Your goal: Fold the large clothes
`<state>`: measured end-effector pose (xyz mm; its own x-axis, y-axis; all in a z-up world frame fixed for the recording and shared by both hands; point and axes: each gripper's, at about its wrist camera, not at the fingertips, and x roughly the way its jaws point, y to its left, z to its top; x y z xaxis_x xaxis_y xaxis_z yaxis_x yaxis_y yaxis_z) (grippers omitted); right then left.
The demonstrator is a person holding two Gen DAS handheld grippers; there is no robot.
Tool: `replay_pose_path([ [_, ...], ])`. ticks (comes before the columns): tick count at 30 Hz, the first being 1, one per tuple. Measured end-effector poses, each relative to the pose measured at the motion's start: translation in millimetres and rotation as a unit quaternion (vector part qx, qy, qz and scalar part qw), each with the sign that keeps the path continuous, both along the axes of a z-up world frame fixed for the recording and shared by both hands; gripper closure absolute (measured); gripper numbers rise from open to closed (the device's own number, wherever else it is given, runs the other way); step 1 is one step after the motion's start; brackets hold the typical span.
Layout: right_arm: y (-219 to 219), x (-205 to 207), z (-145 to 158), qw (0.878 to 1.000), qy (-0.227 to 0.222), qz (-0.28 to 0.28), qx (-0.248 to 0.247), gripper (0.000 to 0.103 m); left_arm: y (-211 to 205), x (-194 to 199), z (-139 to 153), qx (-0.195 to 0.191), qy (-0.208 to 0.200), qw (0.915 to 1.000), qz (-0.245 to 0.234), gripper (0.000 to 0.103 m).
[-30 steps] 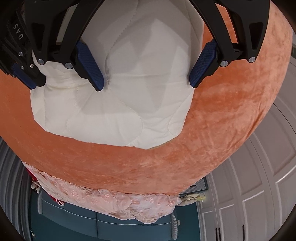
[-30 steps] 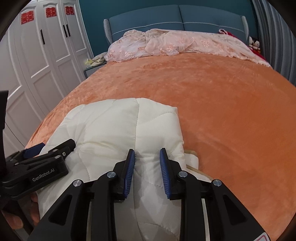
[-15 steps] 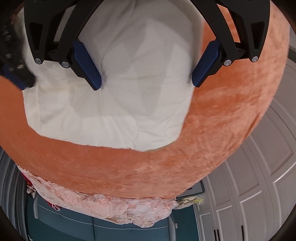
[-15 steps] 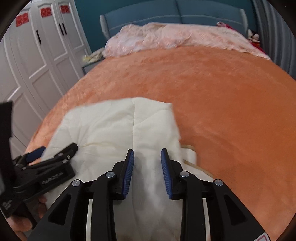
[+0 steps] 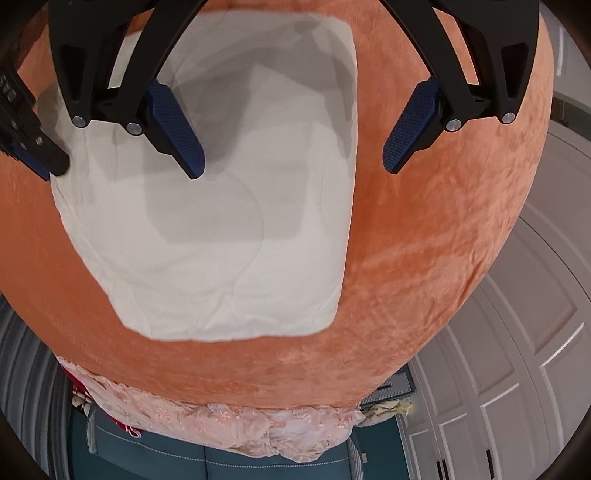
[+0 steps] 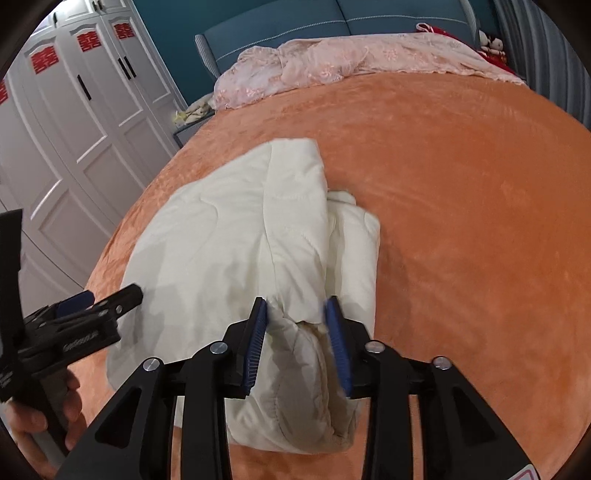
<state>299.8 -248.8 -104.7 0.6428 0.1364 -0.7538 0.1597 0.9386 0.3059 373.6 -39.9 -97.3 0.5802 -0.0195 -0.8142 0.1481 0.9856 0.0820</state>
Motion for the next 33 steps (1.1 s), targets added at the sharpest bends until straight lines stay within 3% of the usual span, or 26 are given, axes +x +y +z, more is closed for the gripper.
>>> replay_pose_path([
  [3, 5.7, 1.0, 1.7, 1.0, -0.002, 0.001, -0.024, 0.087, 2.6, -3.4, -4.6, 0.002, 0.007, 1.0, 0.004, 0.008],
  [5, 9.9, 0.8, 4.7, 0.999, -0.005, 0.004, -0.045, 0.088, 4.4, -4.3, -6.7, 0.003, 0.008, 0.9999, 0.006, 0.008],
  [17, 17.9, 2.9, -22.9, 0.995, 0.003, 0.01, -0.095, 0.087, 7.8, -5.2, -28.2, -0.01, 0.006, 0.9999, 0.012, 0.007],
  [33, 18.9, 4.5, -43.6, 0.995, -0.026, 0.001, -0.097, 0.082, 2.2, -5.6, -46.8, -0.002, -0.034, 0.9993, 0.016, 0.005],
])
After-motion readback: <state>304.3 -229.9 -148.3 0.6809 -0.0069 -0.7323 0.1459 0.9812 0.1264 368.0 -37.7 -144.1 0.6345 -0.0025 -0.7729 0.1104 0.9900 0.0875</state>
